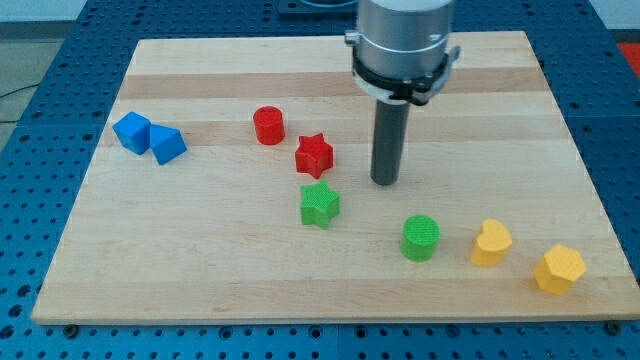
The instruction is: Separate green star from the green circle
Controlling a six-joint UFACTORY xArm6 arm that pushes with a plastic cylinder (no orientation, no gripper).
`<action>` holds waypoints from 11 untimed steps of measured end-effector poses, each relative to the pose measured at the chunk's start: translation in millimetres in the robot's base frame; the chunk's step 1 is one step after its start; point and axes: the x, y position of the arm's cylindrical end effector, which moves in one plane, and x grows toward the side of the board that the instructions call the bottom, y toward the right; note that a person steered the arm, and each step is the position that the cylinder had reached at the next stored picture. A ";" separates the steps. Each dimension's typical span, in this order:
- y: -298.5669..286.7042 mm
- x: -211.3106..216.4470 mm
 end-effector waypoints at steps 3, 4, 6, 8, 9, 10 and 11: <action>-95.9 15.1; -198.4 23.6; -246.5 -7.9; -297.5 -10.3; -292.2 -22.4; -302.0 -34.3; -346.5 -32.7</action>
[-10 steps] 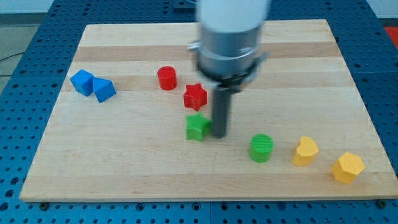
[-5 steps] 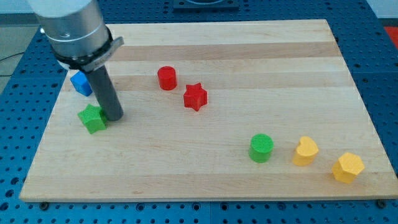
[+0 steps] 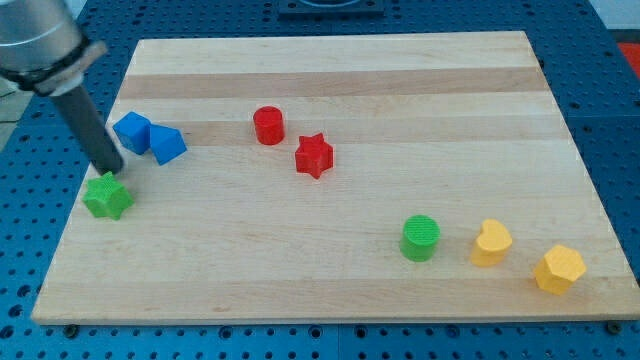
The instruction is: Separate green star from the green circle
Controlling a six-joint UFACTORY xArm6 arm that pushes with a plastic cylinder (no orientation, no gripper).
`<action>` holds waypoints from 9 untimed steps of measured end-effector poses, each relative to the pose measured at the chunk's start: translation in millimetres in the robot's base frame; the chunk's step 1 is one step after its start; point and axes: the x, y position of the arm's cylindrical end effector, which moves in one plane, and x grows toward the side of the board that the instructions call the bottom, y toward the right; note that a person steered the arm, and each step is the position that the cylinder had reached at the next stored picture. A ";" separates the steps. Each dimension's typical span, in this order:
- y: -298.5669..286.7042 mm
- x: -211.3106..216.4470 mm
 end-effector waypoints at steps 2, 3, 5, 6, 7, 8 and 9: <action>51.1 48.7; 56.1 76.7; 195.6 7.8; 293.1 9.0; 318.3 42.9; 397.6 47.2; 420.6 75.2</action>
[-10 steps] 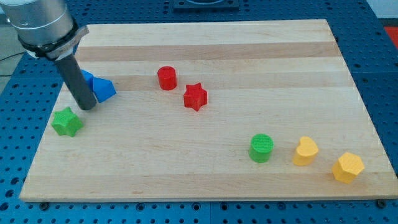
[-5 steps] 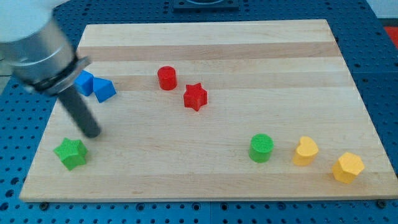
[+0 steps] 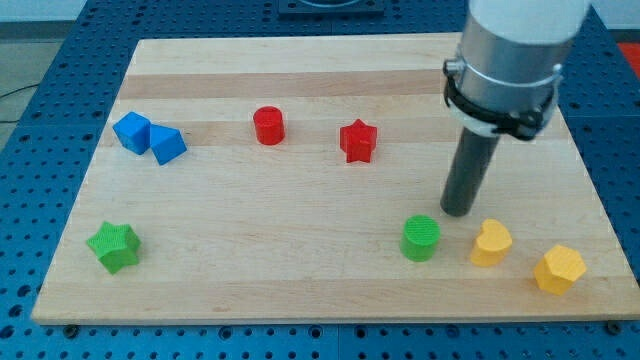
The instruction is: Separate green star from the green circle
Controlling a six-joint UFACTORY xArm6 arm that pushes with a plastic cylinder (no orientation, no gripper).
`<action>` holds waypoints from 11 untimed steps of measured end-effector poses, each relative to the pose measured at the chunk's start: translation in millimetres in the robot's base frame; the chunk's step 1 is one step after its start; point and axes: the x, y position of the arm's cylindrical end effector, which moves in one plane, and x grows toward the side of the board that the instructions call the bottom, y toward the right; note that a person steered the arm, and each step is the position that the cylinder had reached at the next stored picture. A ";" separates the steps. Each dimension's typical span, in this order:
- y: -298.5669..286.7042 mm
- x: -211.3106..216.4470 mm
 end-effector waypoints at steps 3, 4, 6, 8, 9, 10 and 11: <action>-167.0 36.8; -201.4 17.7; -265.0 15.9; -248.9 17.5; -292.2 29.4; -288.8 29.4; -245.8 14.8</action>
